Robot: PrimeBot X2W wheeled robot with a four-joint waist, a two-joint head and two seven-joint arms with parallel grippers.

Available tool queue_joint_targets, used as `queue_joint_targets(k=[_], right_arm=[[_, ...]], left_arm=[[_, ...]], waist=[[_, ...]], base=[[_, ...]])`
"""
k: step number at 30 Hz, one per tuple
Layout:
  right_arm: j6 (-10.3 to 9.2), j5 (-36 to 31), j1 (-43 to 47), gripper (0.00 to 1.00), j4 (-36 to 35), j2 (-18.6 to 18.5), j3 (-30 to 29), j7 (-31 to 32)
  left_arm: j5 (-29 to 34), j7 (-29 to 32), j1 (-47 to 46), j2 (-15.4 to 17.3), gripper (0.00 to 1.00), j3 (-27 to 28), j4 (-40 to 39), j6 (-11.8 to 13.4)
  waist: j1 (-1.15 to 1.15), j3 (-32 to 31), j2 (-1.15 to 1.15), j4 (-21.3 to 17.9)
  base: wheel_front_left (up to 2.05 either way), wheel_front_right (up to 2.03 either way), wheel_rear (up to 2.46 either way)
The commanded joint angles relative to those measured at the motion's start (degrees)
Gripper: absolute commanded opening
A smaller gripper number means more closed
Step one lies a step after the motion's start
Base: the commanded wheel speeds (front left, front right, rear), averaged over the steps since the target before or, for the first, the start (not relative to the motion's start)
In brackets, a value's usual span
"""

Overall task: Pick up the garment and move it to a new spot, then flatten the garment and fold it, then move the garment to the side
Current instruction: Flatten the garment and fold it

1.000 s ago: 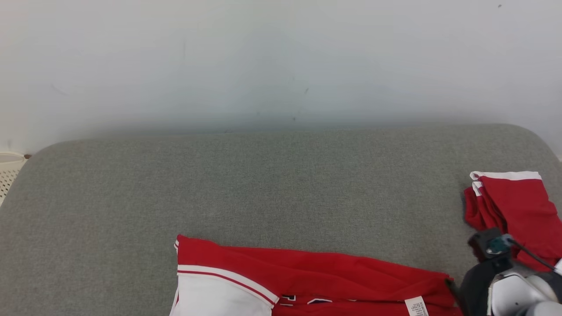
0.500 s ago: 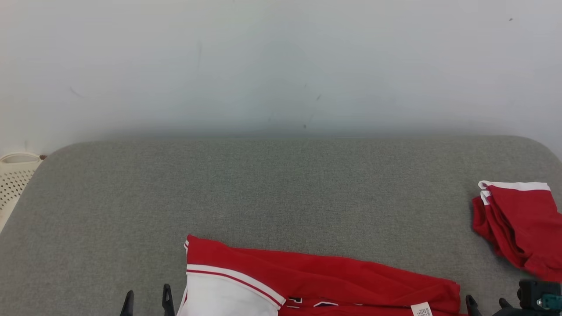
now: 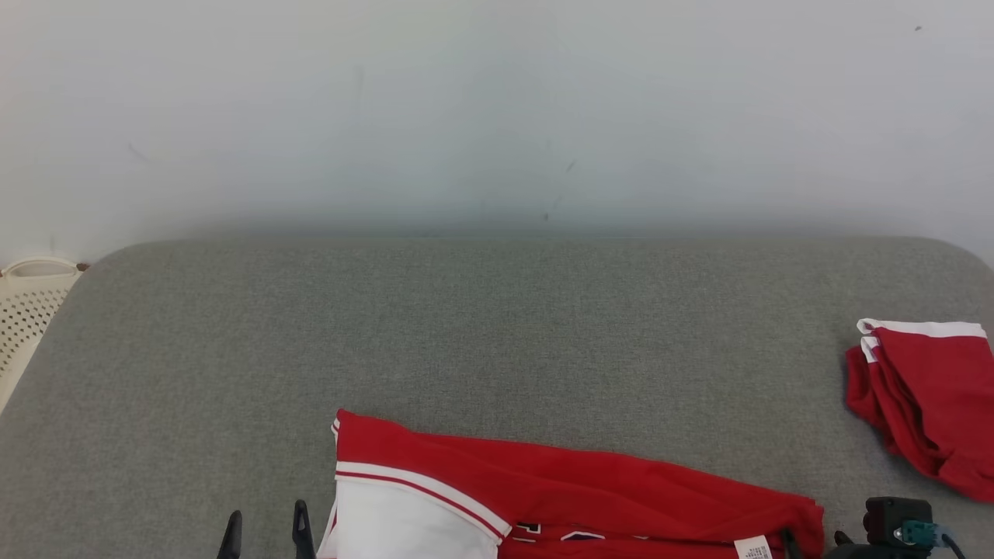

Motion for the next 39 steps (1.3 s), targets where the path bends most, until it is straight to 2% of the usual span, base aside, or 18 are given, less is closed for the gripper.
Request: queue_joint_targets(k=[1, 6, 14, 15, 16, 17, 18, 23, 29, 39], right_arm=[[-0.15, -0.21, -0.90, 1.00, 1.72, 0.04, 0.15, -0.22], [-0.16, -1.49, -2.16, 1.00, 6.81, 0.04, -0.90, 0.70], [-0.15, 0.39, -3.17, 1.00, 14.08, 0.14, -0.70, 2.42], [-0.15, 0.73, -3.04, 0.95, 14.91, 0.16, -0.41, 3.00], [-0.15, 1.16, -3.01, 0.40, 15.51, 0.23, -0.28, 3.23], [-0.15, 1.13, -3.07, 0.04, 15.82, 0.29, -0.10, 3.34], [-0.15, 1.05, -3.00, 0.00, 16.16, 0.30, 0.22, 3.77], [-0.21, -1.00, -3.13, 0.00, 13.56, -0.09, -1.75, 2.87], [-0.17, -4.82, -5.49, 0.00, 7.17, -0.14, -5.77, 3.79], [-0.16, -11.55, -3.12, 0.00, -8.06, -0.08, -12.69, 10.57]], left_arm=[[0.86, -0.25, -0.18, -0.62, 1.00, 0.35, 0.58, -0.47], [1.34, -0.22, -0.30, -1.93, 1.00, 0.93, 2.08, -1.74], [2.44, -0.22, -0.78, -2.89, 1.00, 1.39, 3.51, -2.82], [2.57, -0.22, -0.80, -2.97, 1.00, 1.45, 3.60, -2.88], [2.67, -0.22, -0.81, -3.07, 1.00, 1.55, 3.68, -2.86], [2.87, -0.22, -0.81, -3.16, 1.00, 1.64, 3.74, -2.98], [3.00, -0.22, -0.80, -3.26, 1.00, 1.73, 3.80, -3.07], [3.38, -0.22, -0.43, -3.78, 1.00, 2.30, 3.99, -3.42], [3.68, -0.22, -0.05, -4.12, 1.00, 3.04, 3.89, -4.27], [4.37, -0.22, 0.53, -4.77, 1.00, 4.39, 2.99, -5.42]], waist=[[0.00, 0.11, 0.00, 0.49], [0.00, 0.12, 0.00, 1.55], [0.00, 0.14, 0.00, 2.41], [0.00, 0.09, 0.00, 2.48], [0.00, 0.06, 0.00, 2.52], [0.00, 0.04, 0.00, 2.54], [0.00, -0.01, 0.00, 2.55], [0.00, -0.27, 0.00, 2.20], [0.00, -0.45, 0.00, 1.54], [0.00, -0.67, 0.00, 1.56]], base=[[0.00, 0.00, 0.00], [0.00, 0.00, 0.00], [0.00, 0.00, 0.00], [0.00, 0.00, 0.00], [0.00, 0.00, 0.00], [0.00, 0.00, 0.00], [0.00, 0.00, 0.00], [0.00, 0.00, 0.00], [0.00, 0.00, 0.00], [0.00, 0.00, 0.00]])
